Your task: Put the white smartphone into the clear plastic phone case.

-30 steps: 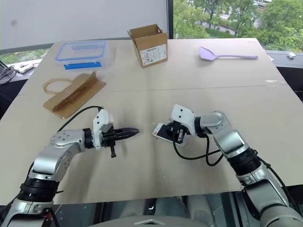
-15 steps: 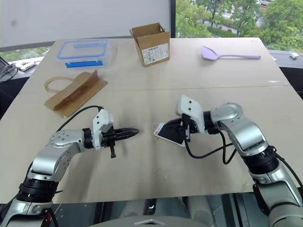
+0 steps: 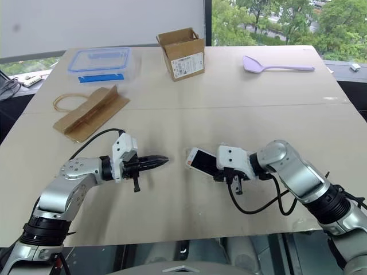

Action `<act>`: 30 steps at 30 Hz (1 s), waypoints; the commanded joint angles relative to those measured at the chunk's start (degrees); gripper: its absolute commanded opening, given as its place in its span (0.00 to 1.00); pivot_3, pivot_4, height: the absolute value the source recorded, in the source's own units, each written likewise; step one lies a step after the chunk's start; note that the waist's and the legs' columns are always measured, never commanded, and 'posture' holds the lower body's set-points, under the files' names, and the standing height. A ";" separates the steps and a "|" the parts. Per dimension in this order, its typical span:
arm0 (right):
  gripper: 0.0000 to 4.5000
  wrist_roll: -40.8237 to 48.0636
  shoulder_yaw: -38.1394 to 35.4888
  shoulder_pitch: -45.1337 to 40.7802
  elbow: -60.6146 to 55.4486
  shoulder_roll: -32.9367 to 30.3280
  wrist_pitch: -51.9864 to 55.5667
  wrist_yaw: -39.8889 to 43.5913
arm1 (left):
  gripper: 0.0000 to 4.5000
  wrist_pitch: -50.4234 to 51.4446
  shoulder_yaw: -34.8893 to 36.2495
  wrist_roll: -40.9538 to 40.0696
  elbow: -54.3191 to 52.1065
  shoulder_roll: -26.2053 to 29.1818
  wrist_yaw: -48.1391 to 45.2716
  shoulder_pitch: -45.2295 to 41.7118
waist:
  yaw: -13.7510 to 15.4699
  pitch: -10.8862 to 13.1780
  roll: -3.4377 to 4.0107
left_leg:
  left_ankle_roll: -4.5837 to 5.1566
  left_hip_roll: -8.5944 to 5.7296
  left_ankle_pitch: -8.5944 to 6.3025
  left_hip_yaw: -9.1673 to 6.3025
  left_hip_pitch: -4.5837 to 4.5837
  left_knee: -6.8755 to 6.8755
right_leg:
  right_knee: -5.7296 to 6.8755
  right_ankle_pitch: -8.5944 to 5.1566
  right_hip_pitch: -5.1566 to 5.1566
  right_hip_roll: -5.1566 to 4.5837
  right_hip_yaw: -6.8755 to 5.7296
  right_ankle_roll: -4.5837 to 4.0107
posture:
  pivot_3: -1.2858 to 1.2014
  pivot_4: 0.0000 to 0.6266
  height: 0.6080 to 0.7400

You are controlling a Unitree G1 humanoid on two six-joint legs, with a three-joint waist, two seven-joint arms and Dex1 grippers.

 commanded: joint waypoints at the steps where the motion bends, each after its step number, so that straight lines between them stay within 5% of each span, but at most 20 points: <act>1: 0.01 -1.28 -1.35 -1.11 0.58 -0.95 -0.61 -0.28 | 0.00 -0.66 0.59 -0.22 -1.18 0.07 0.39 0.08 | 0.02 0.00 0.00 | 0.00 0.00 0.00 0.00 0.00 0.00 | 0.00 0.00 0.00 0.00 0.00 0.00 | 0.52 0.24 1.00; 12: 0.01 13.28 -6.59 -1.32 -10.47 1.36 9.91 2.63 | 0.00 -2.28 0.65 -0.08 0.94 0.19 -0.45 0.09 | 0.03 0.00 0.00 | 0.00 0.03 0.00 -0.05 -0.01 0.00 | 0.00 0.10 0.01 0.02 -0.03 0.14 | 0.52 0.24 1.00; 20: 0.01 7.71 2.17 -1.38 -8.21 3.32 8.63 -1.18 | 0.00 -1.96 0.32 -0.19 0.22 0.09 -0.30 0.29 | 0.03 0.00 0.00 | 0.00 0.02 0.00 -0.05 -0.01 0.04 | 0.01 0.06 0.03 -0.01 -0.03 0.08 | 0.52 0.24 1.00; 30: 0.01 -0.64 6.26 -3.09 -8.08 -1.69 5.92 -1.32 | 0.00 -0.52 0.71 -0.82 -1.80 0.30 0.31 1.06 | 0.04 0.00 0.00 | 0.00 0.01 0.00 -0.04 -0.01 0.04 | 0.01 0.06 0.02 -0.02 -0.03 0.08 | 0.52 0.24 1.00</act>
